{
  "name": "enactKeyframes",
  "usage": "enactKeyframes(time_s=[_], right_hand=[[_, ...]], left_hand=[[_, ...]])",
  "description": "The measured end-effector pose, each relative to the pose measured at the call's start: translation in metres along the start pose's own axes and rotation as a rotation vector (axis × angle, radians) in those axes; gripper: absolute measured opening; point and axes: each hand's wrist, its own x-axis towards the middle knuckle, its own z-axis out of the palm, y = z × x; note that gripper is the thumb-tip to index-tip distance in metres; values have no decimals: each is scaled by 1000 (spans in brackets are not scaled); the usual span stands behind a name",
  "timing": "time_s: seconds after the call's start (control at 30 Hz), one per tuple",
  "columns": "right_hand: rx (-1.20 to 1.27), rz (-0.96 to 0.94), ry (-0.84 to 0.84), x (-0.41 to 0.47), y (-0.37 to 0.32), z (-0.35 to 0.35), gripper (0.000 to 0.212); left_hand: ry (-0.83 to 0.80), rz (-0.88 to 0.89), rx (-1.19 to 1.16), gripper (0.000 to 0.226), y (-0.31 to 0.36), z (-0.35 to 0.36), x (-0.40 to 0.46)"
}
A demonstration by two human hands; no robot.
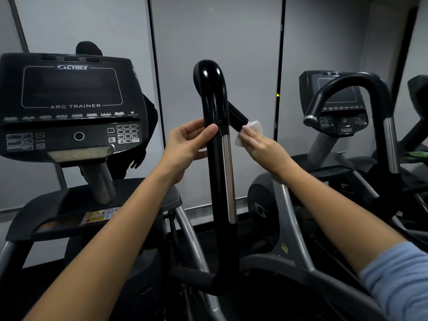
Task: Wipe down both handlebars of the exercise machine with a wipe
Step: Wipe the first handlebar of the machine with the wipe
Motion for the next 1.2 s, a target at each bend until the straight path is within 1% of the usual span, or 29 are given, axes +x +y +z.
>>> enactKeyframes(time_s=[0.03, 0.07, 0.13, 0.17, 0.2, 0.23, 0.33, 0.4, 0.5, 0.63, 0.73, 0.8, 0.83, 0.9, 0.97, 1.03, 1.07, 1.13, 1.2], right_hand=[[56, 62, 30, 0, 3, -5, 38], [119, 168, 78, 5, 5, -10, 41], [304, 491, 137, 27, 9, -24, 48], [402, 636, 144, 42, 13, -30, 48], [494, 742, 125, 59, 19, -32, 46], [552, 802, 74, 75, 24, -33, 44], [679, 798, -153, 104, 29, -26, 31], [751, 815, -250, 106, 25, -21, 28], [751, 846, -272, 92, 24, -19, 29], [804, 930, -300, 61, 28, -18, 22], [799, 1032, -291, 48, 27, -18, 32], [874, 1180, -265, 49, 21, -17, 32], [964, 1278, -248, 54, 14, -16, 28], [1254, 1490, -179, 65, 0, -18, 15], [1553, 1742, -57, 75, -5, -19, 18], [1781, 1926, 92, 79, -3, -21, 19], [1839, 1953, 125, 80, -3, -21, 17], [1854, 1890, 51, 80, -6, -28, 20], [1795, 1862, -14, 80, -3, -25, 26]], left_hand=[[-2, 2, -2, 14, 0, 0, 1], [-3, 5, -3, 14, -1, 0, 1], [0, 8, -7, 14, -1, 0, 1], [1, 8, -6, 14, -1, -1, 2], [1, 5, -5, 15, -2, -1, 2], [-2, 4, -5, 16, -2, -2, 2], [-6, 0, -7, 18, -3, -2, 3], [-2, 3, -8, 18, -3, -2, 3], [3, 6, -10, 18, -3, -1, 2], [11, 0, -18, 18, -3, 0, 1], [11, -4, -21, 18, -2, 0, 1], [11, -3, -23, 17, -2, 0, 0], [12, -3, -21, 17, -2, 0, 0], [13, 0, -15, 15, -2, 0, 0], [13, 0, -9, 15, -1, 0, 0], [13, -2, -8, 14, 0, 0, 0], [13, -4, -10, 14, 0, 0, 0], [11, -5, -12, 14, 0, 0, 0], [8, -2, -12, 16, -1, -1, 0]])
